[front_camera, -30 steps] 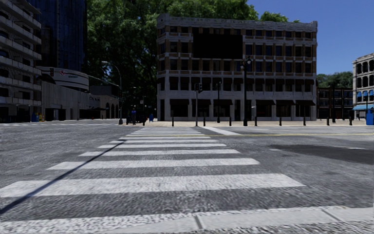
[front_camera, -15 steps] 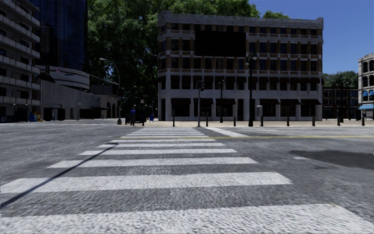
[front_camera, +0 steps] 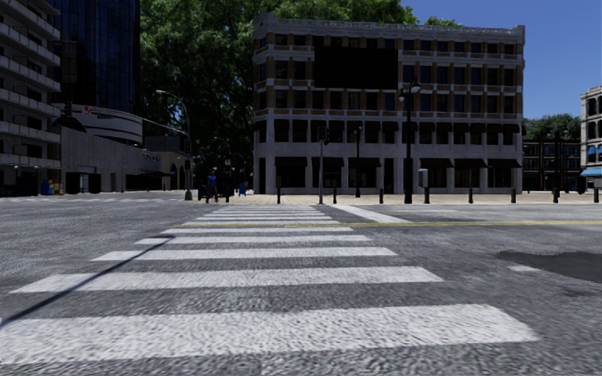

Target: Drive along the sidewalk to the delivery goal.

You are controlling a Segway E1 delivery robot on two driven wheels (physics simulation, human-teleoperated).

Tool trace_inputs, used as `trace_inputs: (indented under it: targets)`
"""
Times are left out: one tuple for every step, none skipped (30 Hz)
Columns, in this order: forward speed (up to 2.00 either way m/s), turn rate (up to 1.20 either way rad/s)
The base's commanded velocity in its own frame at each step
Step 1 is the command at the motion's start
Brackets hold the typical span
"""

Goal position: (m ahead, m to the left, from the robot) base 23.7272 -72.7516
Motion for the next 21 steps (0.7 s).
trace_inputs:
  targets:
    - [1.36,0.0]
    - [1.4,0.0]
    - [1.45,0.0]
    - [1.47,0.0]
    - [1.48,0.0]
    - [1.48,0.0]
    - [1.48,0.0]
    - [1.48,0.0]
    - [1.48,0.0]
    - [1.48,0.0]
    - [1.48,0.0]
    - [1.48,0.0]
    - [1.48,0.0]
    - [1.48,0.0]
    - [1.48,0.0]
    - [1.48,0.0]
    - [1.48,0.0]
    - [1.48,0.0]
    - [1.48,0.0]
    - [1.48,0.0]
    - [1.48,0.0]
